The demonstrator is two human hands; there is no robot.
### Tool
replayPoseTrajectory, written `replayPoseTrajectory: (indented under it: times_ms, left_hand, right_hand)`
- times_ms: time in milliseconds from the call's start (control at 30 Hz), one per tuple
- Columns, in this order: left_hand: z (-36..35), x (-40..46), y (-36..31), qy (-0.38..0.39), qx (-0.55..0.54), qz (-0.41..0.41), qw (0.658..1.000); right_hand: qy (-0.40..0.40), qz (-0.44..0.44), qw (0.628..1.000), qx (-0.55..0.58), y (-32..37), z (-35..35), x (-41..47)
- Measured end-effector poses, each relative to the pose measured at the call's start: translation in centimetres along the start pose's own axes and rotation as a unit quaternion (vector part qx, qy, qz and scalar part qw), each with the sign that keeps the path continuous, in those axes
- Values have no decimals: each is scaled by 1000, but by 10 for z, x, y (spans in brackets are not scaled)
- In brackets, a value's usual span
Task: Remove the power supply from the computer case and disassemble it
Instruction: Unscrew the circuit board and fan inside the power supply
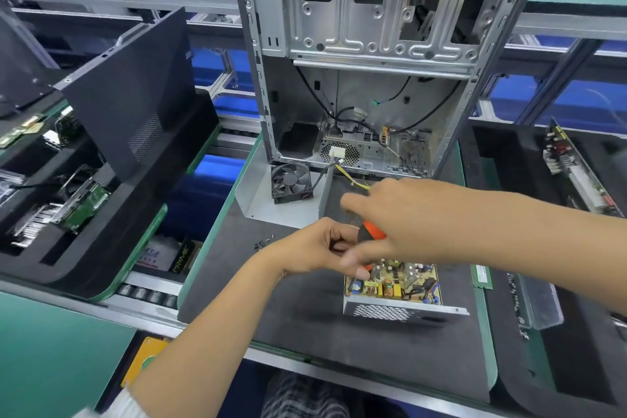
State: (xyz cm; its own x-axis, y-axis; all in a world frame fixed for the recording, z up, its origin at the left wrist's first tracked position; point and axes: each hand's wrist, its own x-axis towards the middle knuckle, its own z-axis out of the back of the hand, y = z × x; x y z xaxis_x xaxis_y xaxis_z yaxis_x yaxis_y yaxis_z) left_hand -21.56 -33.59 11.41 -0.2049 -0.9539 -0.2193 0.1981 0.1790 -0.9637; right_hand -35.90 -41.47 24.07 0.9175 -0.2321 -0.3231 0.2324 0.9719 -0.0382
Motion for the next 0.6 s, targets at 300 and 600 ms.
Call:
replayPoseTrajectory:
  times_ms: [300, 600]
  left_hand:
    - [2, -3, 2, 26, -22, -18, 999]
    - [6, -3, 4, 6, -21, -10, 1000]
  right_hand:
    - [25, 58, 993, -99, 9, -12, 3]
    - [8, 58, 998, 1, 4, -1, 4]
